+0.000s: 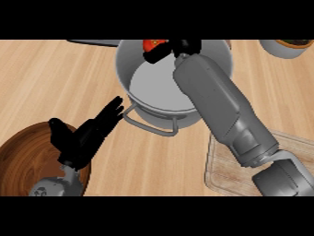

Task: Pick the tomato from the cutting board and place it in the pot

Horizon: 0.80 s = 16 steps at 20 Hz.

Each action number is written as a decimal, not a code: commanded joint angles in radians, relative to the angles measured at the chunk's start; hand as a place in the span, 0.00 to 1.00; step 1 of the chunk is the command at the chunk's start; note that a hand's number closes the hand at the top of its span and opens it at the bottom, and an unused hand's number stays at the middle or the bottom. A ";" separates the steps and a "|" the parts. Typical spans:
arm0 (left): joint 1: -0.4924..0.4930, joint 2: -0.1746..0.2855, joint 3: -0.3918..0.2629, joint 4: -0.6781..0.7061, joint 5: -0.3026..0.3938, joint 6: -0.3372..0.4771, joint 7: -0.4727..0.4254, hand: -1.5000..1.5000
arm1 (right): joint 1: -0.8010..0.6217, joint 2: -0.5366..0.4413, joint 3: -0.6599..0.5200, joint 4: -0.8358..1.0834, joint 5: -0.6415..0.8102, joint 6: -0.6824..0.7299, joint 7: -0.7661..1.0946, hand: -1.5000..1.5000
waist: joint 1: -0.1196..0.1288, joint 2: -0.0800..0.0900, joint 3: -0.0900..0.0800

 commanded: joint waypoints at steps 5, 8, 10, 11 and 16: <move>-0.029 -0.018 -0.011 -0.001 0.001 0.010 0.030 0.50 | 0.046 0.000 -0.069 0.020 -0.252 -0.094 -0.240 0.00 | 0.016 0.001 0.001; -0.043 -0.001 0.004 0.002 0.006 -0.002 0.030 0.50 | 0.027 0.000 -0.101 0.041 -0.291 -0.129 -0.324 0.00 | 0.014 0.005 0.001; -0.022 -0.017 -0.016 -0.013 -0.004 0.006 0.022 0.50 | 0.051 0.000 -0.097 0.054 -0.317 -0.172 -0.398 0.00 | 0.012 0.001 0.001; -0.013 -0.015 -0.012 -0.009 -0.014 0.018 0.020 0.50 | 0.032 0.000 -0.096 0.095 -0.300 -0.202 -0.388 0.00 | 0.010 0.002 0.001; 0.022 0.017 0.035 -0.017 0.020 -0.002 0.013 0.50 | 0.023 0.000 -0.104 0.144 -0.330 -0.281 -0.438 0.00 | -0.035 -0.013 0.000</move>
